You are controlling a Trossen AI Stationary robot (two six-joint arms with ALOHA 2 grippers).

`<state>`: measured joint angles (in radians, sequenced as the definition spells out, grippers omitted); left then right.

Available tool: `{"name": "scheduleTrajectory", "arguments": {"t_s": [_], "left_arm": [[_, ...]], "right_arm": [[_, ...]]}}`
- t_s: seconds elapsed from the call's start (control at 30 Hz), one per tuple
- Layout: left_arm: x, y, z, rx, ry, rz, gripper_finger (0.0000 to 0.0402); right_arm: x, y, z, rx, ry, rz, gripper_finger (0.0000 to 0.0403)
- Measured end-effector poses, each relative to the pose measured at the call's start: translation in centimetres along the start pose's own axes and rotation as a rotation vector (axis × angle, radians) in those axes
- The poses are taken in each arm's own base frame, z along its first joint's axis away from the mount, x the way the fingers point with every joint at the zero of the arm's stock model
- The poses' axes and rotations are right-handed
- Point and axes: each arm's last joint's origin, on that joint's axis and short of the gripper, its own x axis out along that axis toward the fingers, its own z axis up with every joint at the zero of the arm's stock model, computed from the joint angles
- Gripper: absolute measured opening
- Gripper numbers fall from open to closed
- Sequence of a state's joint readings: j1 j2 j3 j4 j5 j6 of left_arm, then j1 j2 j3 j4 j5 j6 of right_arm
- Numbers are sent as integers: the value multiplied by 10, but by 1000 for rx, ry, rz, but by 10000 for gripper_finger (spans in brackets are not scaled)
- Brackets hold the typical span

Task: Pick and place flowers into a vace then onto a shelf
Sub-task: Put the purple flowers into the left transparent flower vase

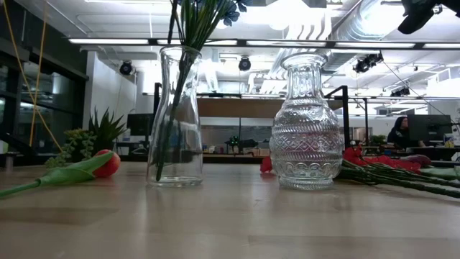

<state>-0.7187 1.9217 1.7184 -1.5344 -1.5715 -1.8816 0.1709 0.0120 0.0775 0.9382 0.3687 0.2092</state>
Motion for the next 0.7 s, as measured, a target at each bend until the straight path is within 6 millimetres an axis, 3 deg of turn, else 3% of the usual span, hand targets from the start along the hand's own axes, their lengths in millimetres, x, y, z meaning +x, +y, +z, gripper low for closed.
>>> {"name": "scheduleTrajectory", "arguments": {"t_s": [0.7], "left_arm": [[2, -3, -1, 6, -1, 6, 44]], "right_arm": [[0, 0, 0, 0, 1, 0, 328]]}}
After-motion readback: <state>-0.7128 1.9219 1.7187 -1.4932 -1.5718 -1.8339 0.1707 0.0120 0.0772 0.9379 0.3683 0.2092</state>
